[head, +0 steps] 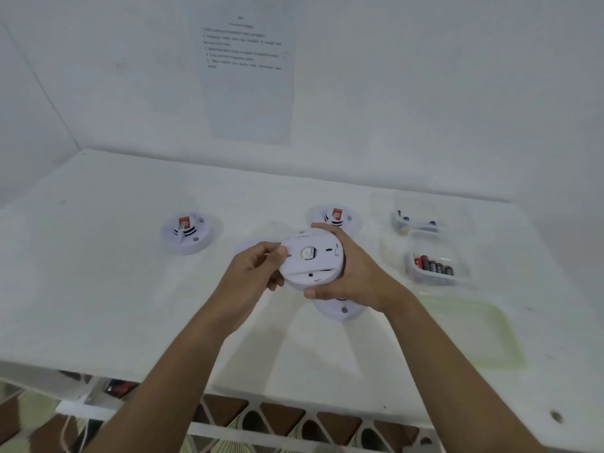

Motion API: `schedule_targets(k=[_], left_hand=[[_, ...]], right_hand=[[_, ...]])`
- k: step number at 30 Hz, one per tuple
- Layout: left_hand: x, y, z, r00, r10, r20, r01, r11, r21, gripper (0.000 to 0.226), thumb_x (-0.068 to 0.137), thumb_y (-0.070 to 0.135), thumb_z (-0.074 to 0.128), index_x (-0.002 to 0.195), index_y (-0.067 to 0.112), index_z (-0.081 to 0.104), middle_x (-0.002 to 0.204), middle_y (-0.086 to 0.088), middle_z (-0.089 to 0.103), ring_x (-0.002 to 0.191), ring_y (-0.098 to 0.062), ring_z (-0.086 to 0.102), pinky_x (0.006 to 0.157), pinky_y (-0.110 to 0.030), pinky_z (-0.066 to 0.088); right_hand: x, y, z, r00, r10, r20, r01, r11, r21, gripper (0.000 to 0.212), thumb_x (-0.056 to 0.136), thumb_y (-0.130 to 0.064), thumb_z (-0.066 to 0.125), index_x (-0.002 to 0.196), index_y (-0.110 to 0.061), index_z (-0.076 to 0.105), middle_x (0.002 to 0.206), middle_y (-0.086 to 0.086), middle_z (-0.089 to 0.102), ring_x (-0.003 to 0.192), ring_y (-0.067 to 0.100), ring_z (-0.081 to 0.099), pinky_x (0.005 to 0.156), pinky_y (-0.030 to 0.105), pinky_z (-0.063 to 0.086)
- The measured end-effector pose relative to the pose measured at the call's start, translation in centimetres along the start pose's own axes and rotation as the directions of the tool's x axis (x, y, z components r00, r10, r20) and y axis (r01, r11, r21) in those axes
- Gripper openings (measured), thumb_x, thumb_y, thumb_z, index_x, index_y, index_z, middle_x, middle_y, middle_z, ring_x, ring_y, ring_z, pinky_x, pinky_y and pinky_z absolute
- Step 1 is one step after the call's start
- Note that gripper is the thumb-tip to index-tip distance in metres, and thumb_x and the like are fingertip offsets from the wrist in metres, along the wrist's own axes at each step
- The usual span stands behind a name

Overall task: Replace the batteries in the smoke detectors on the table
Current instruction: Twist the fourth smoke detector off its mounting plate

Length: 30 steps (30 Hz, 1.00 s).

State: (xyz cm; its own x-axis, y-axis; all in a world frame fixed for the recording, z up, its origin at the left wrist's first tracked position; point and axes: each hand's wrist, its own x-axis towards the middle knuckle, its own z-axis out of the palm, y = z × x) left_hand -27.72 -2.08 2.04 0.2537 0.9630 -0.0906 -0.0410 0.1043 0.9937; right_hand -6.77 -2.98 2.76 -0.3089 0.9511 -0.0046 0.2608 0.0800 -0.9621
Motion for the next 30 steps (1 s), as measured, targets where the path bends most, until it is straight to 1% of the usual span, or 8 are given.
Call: schedule_targets(k=[4,6,8,12,15,19,23,30], left_hand=[[-0.1,0.5,1.5,0.988,0.149,-0.042,-0.13,0.944,0.302,0.028,0.092,0.035,0.063,0.119,0.032,0.065,0.108,0.011,0.064,0.084,-0.01,0.062,0.073,-0.019,0.049],[-0.2,1.0,2.0,0.971,0.236,0.03,-0.225,0.868,0.442,0.036,0.086,0.043,0.064,0.121,0.036,0.065,0.114,0.014,0.058,0.093,-0.007,0.06,0.077,-0.014,0.047],[-0.5,1.7,3.0,0.962,0.244,0.123,-0.273,0.817,0.508,0.04,0.083,0.047,0.062,0.121,0.037,0.066,0.113,0.014,0.056,0.094,-0.003,0.056,0.075,-0.009,0.041],[-1.0,2.5,5.3,0.958,0.227,0.177,-0.288,0.774,0.564,0.052,0.068,0.05,0.075,0.119,0.04,0.066,0.113,0.016,0.054,0.101,0.011,0.05,0.077,0.0,0.034],[-1.1,2.6,7.4,0.954,0.23,0.19,-0.298,0.72,0.627,0.062,0.059,0.052,0.084,0.118,0.043,0.066,0.113,0.022,0.054,0.101,0.013,0.049,0.076,-0.001,0.034],[-1.3,2.6,10.2,0.922,0.293,0.252,-0.384,0.619,0.685,0.064,0.062,0.052,0.086,0.121,0.039,0.065,0.112,0.022,0.056,0.103,0.012,0.049,0.077,-0.003,0.036],[-1.6,2.4,12.8,0.887,0.334,0.319,-0.457,0.539,0.707,0.067,0.06,0.059,0.069,0.12,0.029,0.068,0.106,0.02,0.058,0.098,0.007,0.055,0.076,-0.004,0.042],[-2.5,1.6,15.2,0.875,0.376,0.305,-0.466,0.483,0.741,0.065,0.054,0.052,0.066,0.111,0.02,0.071,0.101,0.014,0.063,0.087,-0.003,0.06,0.077,-0.01,0.044]], right_hand=[[-1.5,0.0,-1.7,1.0,-0.007,0.02,0.007,1.0,0.019,0.092,0.066,0.002,0.088,0.139,-0.028,0.039,0.132,-0.011,0.059,0.122,0.001,0.057,0.094,0.019,0.049],[-2.3,0.2,-2.6,0.999,0.0,0.038,-0.002,0.999,0.043,0.094,0.065,0.0,0.088,0.141,-0.026,0.039,0.134,-0.007,0.06,0.125,0.006,0.057,0.099,0.025,0.051],[-3.2,0.4,-3.8,0.999,0.009,0.053,-0.013,0.997,0.075,0.097,0.064,-0.002,0.088,0.145,-0.021,0.039,0.138,-0.001,0.059,0.129,0.014,0.056,0.104,0.036,0.051],[-5.2,0.4,-6.5,0.996,0.011,0.092,-0.02,0.995,0.101,0.096,0.062,0.003,0.088,0.145,-0.019,0.044,0.138,0.003,0.06,0.129,0.02,0.058,0.095,0.046,0.057],[-6.7,0.5,-8.5,0.994,0.0,0.108,-0.01,0.996,0.094,0.093,0.061,0.008,0.088,0.141,-0.022,0.05,0.136,0.001,0.061,0.127,0.018,0.059,0.084,0.042,0.06],[-8.5,1.0,-10.5,0.997,0.001,0.081,-0.005,0.999,0.048,0.096,0.055,0.007,0.091,0.137,-0.025,0.053,0.131,-0.006,0.064,0.122,0.013,0.061,0.079,0.035,0.06],[-10.0,1.7,-11.9,0.998,0.009,0.067,-0.012,0.999,0.04,0.097,0.054,0.007,0.092,0.138,-0.022,0.052,0.128,-0.007,0.066,0.12,0.012,0.063,0.081,0.031,0.058],[-12.1,2.9,-13.2,0.995,0.023,0.094,-0.036,0.99,0.138,0.092,0.066,0.014,0.085,0.145,-0.014,0.047,0.135,0.002,0.062,0.123,0.019,0.062,0.092,0.036,0.057]])
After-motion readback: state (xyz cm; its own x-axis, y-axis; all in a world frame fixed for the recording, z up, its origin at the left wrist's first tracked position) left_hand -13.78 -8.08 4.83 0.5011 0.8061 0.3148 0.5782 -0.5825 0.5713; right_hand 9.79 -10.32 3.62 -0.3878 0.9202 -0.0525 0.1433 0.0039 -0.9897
